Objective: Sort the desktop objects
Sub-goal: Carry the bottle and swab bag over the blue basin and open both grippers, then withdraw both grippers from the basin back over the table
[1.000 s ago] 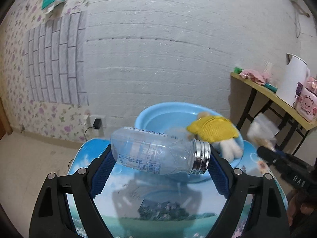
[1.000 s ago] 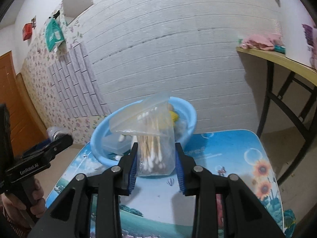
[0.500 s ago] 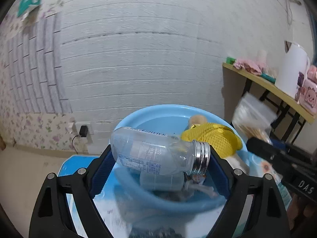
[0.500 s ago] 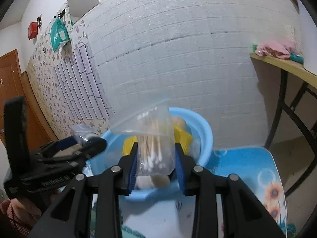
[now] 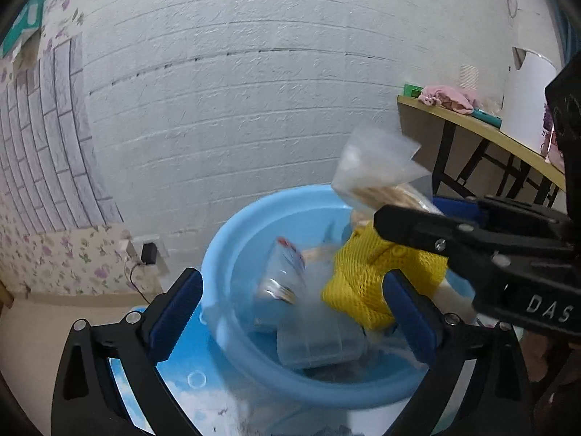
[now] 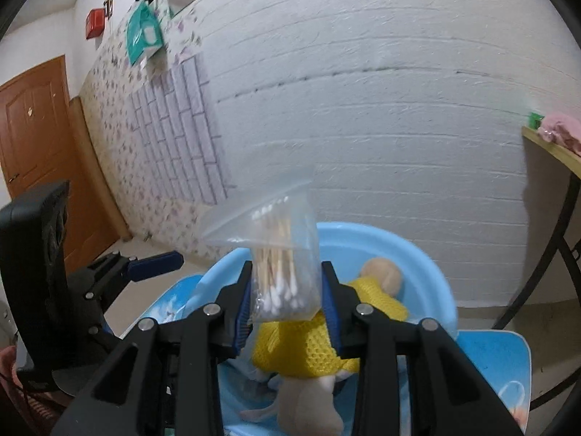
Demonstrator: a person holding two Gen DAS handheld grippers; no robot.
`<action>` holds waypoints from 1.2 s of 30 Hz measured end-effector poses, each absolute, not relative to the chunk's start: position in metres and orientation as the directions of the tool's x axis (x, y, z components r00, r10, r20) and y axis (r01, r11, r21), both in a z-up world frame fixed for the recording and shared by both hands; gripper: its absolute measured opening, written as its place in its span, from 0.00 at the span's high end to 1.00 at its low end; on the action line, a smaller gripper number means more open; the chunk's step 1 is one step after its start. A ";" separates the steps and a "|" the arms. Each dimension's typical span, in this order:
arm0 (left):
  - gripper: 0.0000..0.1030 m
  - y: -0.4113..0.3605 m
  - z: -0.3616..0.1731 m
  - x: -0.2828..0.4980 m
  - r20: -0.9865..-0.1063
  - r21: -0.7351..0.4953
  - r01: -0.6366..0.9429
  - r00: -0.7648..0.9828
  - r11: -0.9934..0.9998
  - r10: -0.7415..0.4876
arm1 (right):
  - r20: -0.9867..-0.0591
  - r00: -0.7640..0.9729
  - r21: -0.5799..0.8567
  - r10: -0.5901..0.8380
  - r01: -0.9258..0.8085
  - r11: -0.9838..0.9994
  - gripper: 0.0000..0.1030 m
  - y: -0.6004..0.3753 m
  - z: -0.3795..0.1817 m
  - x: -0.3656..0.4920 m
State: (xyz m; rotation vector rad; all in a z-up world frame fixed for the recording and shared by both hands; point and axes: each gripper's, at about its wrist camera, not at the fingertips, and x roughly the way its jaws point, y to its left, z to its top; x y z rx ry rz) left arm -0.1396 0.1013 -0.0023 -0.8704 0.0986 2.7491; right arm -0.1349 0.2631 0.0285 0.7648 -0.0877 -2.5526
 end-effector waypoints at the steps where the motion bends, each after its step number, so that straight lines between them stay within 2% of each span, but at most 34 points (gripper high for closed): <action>1: 0.03 0.099 -0.002 -0.139 -0.576 -0.022 -0.259 -0.786 -0.966 0.224 | -0.514 -0.728 0.191 -0.453 0.417 -0.888 0.56 0.262 0.027 -0.133; 2: 0.03 0.097 -0.002 -0.137 -0.575 -0.029 -0.252 -0.787 -0.967 0.222 | -0.520 -0.725 0.193 -0.451 0.415 -0.889 0.49 0.261 0.027 -0.131; 3: 0.03 0.094 -0.001 -0.132 -0.573 -0.036 -0.241 -0.790 -0.970 0.217 | -0.521 -0.722 0.197 -0.455 0.417 -0.887 0.47 0.260 0.026 -0.129; 8: 0.03 0.087 0.002 -0.119 -0.590 -0.041 -0.198 -0.787 -0.979 0.183 | -0.538 -0.721 0.211 -0.437 0.387 -0.898 0.47 0.265 0.023 -0.110; 15: 0.01 0.082 0.012 -0.102 -0.661 -0.018 -0.106 -0.745 -0.994 0.091 | -0.576 -0.733 0.186 -0.362 0.314 -0.931 0.45 0.271 0.038 -0.081; 16: 0.00 0.081 0.014 -0.099 -0.678 -0.014 -0.088 -0.731 -0.996 0.074 | -0.580 -0.734 0.184 -0.355 0.306 -0.934 0.38 0.273 0.040 -0.077; 17: 0.00 0.080 0.015 -0.098 -0.689 -0.014 -0.077 -0.722 -0.997 0.065 | -0.581 -0.736 0.189 -0.347 0.293 -0.937 0.27 0.276 0.044 -0.071; 19: 0.00 0.076 0.021 -0.088 -0.685 -0.027 -0.060 -0.726 -0.998 0.063 | -0.570 -0.754 0.189 -0.327 0.267 -0.945 0.16 0.281 0.050 -0.059; 22: 0.00 0.070 0.031 -0.066 -0.639 -0.041 -0.026 -0.768 -0.999 0.046 | -0.558 -0.776 0.154 -0.295 0.252 -0.955 0.12 0.285 0.058 -0.039; 25: 0.00 0.065 0.034 -0.053 -0.594 -0.087 -0.023 -0.801 -0.996 0.070 | -0.525 -0.806 0.119 -0.273 0.249 -0.961 0.00 0.287 0.059 -0.020; 29: 0.00 0.069 0.037 -0.050 -0.618 -0.075 0.003 -0.785 -0.997 0.044 | -0.557 -0.794 0.114 -0.243 0.216 -0.970 0.00 0.292 0.057 -0.012; 33: 0.00 0.076 0.044 -0.039 -0.585 -0.038 -0.017 -0.810 -0.999 0.037 | -0.518 -0.822 0.104 -0.234 0.211 -0.972 0.00 0.294 0.069 -0.001; 36: 0.00 0.076 0.043 -0.035 -0.594 -0.046 -0.014 -0.804 -0.999 0.038 | -0.529 -0.814 0.109 -0.238 0.213 -0.971 0.00 0.293 0.069 0.002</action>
